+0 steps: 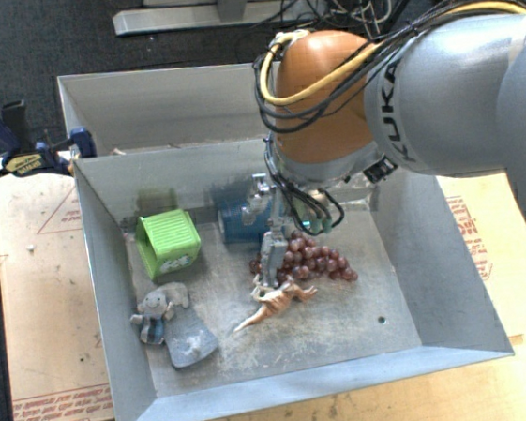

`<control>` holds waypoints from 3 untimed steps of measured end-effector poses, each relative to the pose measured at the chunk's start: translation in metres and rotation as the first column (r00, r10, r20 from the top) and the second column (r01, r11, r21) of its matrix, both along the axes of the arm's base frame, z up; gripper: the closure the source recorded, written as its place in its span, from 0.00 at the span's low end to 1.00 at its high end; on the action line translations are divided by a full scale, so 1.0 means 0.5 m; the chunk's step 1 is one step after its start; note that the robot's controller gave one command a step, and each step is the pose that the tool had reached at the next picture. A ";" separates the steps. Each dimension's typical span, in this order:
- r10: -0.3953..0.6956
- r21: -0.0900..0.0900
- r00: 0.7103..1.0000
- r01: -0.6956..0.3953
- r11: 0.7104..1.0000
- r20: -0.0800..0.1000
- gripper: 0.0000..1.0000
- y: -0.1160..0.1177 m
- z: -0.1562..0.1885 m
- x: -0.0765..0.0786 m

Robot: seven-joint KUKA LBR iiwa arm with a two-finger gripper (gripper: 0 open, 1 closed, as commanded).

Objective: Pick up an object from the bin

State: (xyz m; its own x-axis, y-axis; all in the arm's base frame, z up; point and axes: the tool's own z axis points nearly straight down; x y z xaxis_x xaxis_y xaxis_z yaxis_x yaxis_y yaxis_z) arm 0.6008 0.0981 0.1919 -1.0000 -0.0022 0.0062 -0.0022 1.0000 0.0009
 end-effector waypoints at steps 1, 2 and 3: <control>-0.002 0.000 1.000 0.002 1.000 0.007 0.00 -0.001 0.008 0.004; 0.017 0.001 1.000 -0.017 1.000 0.013 0.00 -0.083 -0.111 0.012; 0.041 0.002 0.999 -0.041 0.999 -0.007 0.00 -0.169 -0.138 0.000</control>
Offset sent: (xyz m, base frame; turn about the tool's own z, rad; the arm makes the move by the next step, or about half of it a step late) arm 0.0073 -0.0870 -0.1219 -0.0346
